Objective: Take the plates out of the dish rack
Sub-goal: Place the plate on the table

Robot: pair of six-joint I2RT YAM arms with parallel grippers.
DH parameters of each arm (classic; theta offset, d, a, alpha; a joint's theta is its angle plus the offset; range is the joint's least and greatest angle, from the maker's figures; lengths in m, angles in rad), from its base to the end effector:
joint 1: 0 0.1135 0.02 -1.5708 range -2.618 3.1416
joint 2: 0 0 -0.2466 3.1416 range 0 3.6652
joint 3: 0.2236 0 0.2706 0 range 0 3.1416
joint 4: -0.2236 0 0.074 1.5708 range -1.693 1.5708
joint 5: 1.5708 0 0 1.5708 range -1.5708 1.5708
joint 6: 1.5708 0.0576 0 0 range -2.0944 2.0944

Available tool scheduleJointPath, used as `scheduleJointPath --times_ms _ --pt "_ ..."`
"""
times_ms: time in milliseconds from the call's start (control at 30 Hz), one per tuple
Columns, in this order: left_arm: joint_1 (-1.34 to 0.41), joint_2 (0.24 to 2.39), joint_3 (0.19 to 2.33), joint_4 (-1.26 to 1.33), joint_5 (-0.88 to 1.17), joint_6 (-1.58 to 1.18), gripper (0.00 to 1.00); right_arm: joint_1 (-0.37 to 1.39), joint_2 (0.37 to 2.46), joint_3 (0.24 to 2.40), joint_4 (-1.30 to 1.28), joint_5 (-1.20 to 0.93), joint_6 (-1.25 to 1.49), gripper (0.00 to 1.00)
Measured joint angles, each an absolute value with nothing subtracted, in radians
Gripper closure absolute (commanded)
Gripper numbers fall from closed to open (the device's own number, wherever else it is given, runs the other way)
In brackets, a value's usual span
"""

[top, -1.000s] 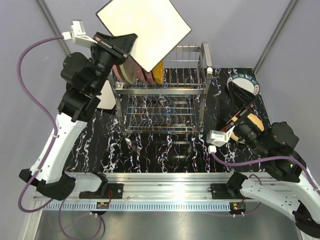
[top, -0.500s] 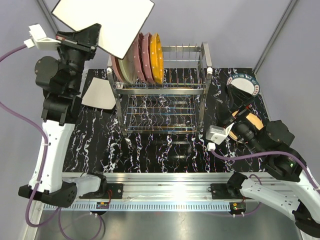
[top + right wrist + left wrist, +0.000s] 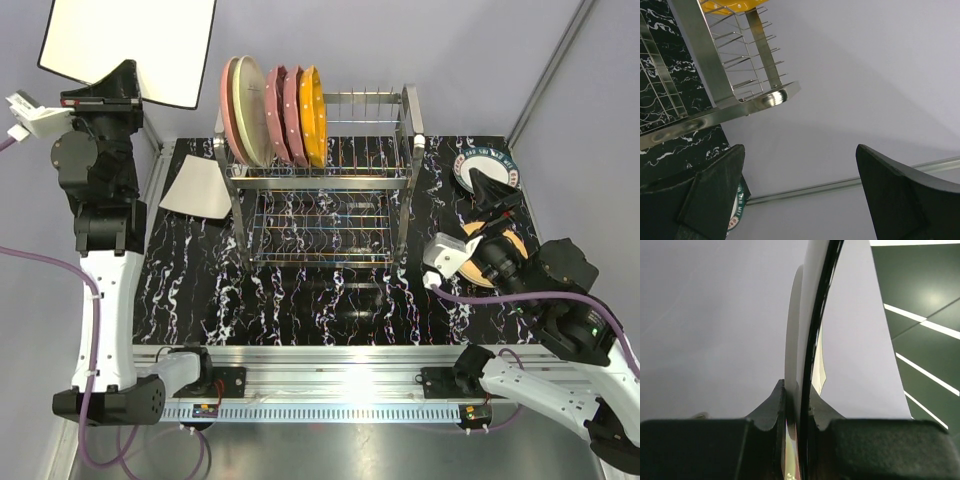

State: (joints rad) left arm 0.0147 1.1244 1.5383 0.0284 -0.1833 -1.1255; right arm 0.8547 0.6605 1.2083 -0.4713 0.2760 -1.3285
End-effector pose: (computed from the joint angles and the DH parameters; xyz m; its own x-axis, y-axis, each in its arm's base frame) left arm 0.2489 0.0142 0.5529 0.3460 -0.8824 -0.3189 0.3091 0.4281 -0.8492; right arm 0.1092 0.1016 0.4633 0.5435 -0.7983 -0.2595 -0.0827 0.2567 -0.9630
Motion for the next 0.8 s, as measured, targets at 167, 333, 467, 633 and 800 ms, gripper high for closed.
scheduleJointPath --times_ms 167,333,467,633,800 --pt "0.056 1.1 1.444 0.03 -0.232 -1.126 1.0 0.855 0.675 1.244 -0.507 0.315 -1.23 0.0" --pt "0.094 1.089 1.401 0.015 -0.255 -1.109 1.0 0.851 0.68 1.272 -0.53 0.357 -1.148 0.0" --pt "0.115 1.087 1.396 0.002 -0.268 -1.087 1.0 0.834 0.681 1.283 -0.553 0.373 -1.097 0.0" --pt "0.135 1.082 1.369 0.006 -0.271 -1.054 1.0 0.815 0.695 1.283 -0.581 0.401 -1.042 0.0" --pt "0.143 1.08 1.299 0.009 -0.27 -1.014 1.0 0.787 0.744 1.307 -0.618 0.433 -0.949 0.01"
